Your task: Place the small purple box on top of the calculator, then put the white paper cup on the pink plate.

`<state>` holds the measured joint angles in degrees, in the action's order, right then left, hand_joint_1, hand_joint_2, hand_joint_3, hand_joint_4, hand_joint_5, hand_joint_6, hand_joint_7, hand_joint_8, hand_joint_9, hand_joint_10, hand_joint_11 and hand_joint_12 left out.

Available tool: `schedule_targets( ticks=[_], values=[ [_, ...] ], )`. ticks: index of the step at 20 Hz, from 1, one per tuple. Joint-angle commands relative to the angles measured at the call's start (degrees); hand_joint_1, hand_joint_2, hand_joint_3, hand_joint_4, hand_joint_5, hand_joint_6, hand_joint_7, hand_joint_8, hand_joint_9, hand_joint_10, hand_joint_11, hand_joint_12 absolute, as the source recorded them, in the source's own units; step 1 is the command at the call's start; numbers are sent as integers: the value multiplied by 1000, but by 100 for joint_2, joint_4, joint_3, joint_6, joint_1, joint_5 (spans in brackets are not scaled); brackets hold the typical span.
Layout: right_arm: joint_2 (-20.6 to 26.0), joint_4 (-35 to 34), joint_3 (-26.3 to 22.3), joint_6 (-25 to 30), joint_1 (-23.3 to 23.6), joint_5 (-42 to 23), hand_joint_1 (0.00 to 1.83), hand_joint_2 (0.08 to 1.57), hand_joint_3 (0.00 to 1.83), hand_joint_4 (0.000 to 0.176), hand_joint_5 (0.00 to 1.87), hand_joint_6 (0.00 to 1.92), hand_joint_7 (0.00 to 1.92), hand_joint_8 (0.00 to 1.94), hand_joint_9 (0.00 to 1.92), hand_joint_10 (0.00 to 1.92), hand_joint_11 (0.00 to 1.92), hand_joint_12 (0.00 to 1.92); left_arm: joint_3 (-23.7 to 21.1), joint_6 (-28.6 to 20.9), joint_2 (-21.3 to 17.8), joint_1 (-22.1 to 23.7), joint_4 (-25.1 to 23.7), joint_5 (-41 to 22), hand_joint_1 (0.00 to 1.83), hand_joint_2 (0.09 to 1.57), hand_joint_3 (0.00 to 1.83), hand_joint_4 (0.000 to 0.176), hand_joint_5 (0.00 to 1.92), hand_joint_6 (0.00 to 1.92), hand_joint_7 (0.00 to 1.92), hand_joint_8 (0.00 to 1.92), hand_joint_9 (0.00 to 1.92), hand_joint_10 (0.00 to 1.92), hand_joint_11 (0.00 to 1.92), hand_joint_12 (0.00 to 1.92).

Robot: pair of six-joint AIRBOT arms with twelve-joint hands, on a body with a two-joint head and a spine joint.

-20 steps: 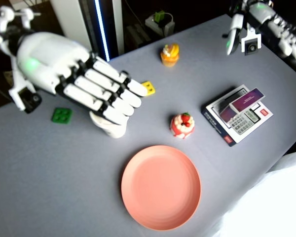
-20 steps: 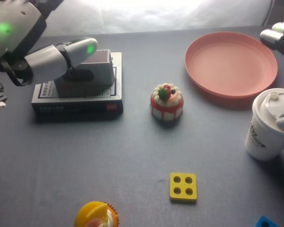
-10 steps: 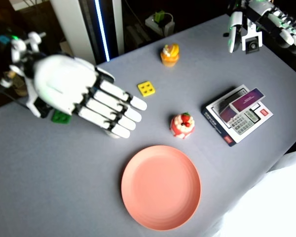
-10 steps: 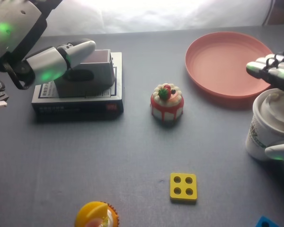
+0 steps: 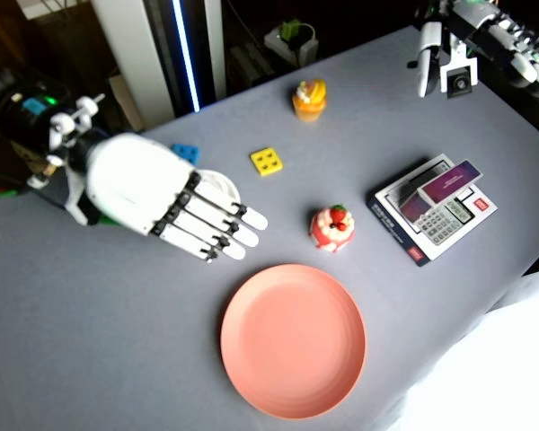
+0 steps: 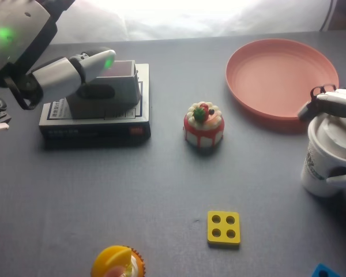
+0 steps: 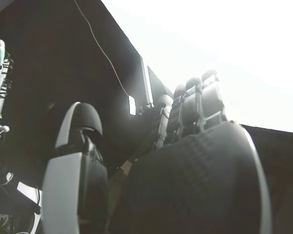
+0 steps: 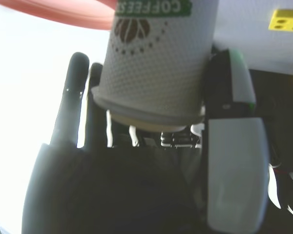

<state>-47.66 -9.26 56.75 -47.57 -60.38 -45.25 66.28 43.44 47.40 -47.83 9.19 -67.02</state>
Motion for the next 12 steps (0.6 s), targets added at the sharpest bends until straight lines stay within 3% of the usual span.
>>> schedule_targets(
  ticks=[1, 2, 3, 4, 6, 7, 8, 10, 12],
  values=[
    [-9, 11, 15, 10, 96, -494, 1293, 1242, 17, 0, 326, 1192, 602, 1444, 514, 1742, 590, 1920, -18, -25, -10, 38, 2, -726, 647, 1260, 3, 63, 35, 8, 0, 0, 0, 0, 0, 0],
    [33, 43, -1, 10, 165, -611, 1412, 1280, 14, 0, 299, 1290, 538, 1516, 599, 1780, 518, 1921, -18, -35, -14, 13, 13, -740, 656, 1261, 3, 60, 39, 9, 0, 0, 0, 0, 0, 0],
    [44, 49, -5, 10, 179, -636, 1311, 1294, 8, 0, 300, 1337, 593, 1573, 436, 1818, 473, 1921, -18, -37, -14, 11, 14, -741, 657, 1260, 2, 59, 39, 9, 0, 0, 0, 0, 0, 0],
    [92, 67, -16, 10, 242, -750, 1320, 1215, 0, 0, 275, 1327, 378, 1411, 365, 1798, 397, 1921, -20, -46, -16, 2, 18, -758, 648, 1263, 3, 58, 38, 8, 0, 0, 0, 0, 0, 0],
    [138, 75, 12, 8, 385, -899, 1360, 1179, 0, 0, 243, 1323, 292, 1431, 336, 1834, 324, 1921, -23, -67, -14, -23, 21, -793, 640, 1274, 7, 52, 34, 5, 0, 0, 0, 0, 0, 0],
    [135, 73, 68, 7, 503, -909, 1316, 1177, 0, 0, 225, 1299, 311, 1409, 396, 1804, 461, 1921, -29, -93, -14, -51, 20, -812, 651, 1277, 7, 61, 43, 8, 0, 0, 0, 0, 0, 0],
    [126, 69, 131, 6, 622, -907, 1296, 1182, 0, 0, 217, 1268, 350, 1366, 429, 1763, 494, 1921, -37, -125, -16, -89, 18, -833, 650, 1276, 6, 88, 34, 4, 0, 0, 0, 0, 0, 0],
    [53, -11, 278, 3, 832, -907, 1319, 1194, 0, 0, 195, 1302, 260, 1263, 347, 1617, 414, 1921, -56, -173, -13, -179, 18, -897, 638, 1279, 5, 62, 48, 8, 0, 0, 0, 0, 0, 0],
    [-114, -152, 512, -32, 1111, -833, 1343, 1207, 0, 0, 227, 1203, 208, 1163, 287, 1632, 301, 1921, -83, -204, -3, -260, 18, -959, 612, 1286, 7, 62, 44, 6, 0, 0, 0, 0, 0, 0]
  ],
)
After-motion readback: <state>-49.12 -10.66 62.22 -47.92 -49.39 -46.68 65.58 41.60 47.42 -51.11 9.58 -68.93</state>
